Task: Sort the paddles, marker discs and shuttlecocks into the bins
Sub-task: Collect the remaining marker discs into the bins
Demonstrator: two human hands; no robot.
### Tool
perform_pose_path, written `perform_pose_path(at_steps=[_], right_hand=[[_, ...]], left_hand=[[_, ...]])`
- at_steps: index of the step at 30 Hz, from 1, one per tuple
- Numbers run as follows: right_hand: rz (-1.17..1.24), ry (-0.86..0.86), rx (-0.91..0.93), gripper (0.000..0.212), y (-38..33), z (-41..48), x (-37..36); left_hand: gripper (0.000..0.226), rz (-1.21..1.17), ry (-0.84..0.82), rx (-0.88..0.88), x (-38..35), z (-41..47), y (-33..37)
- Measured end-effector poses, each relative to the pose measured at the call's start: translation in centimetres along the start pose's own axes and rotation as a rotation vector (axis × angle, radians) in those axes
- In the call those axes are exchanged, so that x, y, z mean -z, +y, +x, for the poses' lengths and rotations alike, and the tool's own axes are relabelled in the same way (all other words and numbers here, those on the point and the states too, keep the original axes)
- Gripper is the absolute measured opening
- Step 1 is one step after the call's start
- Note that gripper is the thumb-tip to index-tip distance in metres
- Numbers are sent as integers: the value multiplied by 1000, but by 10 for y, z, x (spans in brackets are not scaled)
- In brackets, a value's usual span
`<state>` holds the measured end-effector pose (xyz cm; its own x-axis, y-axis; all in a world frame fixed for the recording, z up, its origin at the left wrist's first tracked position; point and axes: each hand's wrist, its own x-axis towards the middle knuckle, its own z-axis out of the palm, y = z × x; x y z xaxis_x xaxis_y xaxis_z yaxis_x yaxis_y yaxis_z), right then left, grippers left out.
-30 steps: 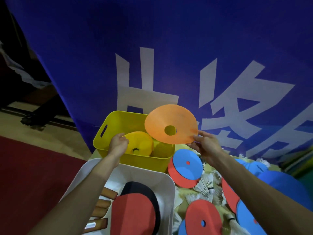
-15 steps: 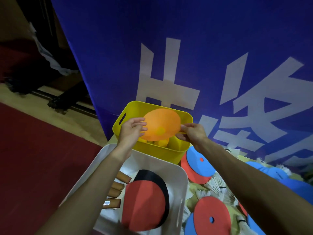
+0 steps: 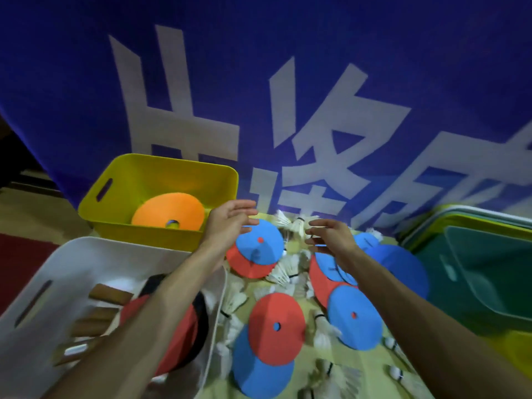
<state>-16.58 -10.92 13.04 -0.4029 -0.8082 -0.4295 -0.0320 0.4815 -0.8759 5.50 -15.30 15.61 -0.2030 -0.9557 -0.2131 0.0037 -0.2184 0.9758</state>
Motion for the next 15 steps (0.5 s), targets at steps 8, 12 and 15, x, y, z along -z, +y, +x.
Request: perform_pose_path(at_steps=[8,12,15], right_hand=[[-207,137,-73,20,45,-6,130],[-584,196,-42,29,59,6,188],[-920,99,-4,35,65,15,216]], left_hand=[[27,18,-129,56,-85,-18,-14],[30,67,-137,101,-119,-29,-23],[31,99,-137,145,-144,-39,-36]])
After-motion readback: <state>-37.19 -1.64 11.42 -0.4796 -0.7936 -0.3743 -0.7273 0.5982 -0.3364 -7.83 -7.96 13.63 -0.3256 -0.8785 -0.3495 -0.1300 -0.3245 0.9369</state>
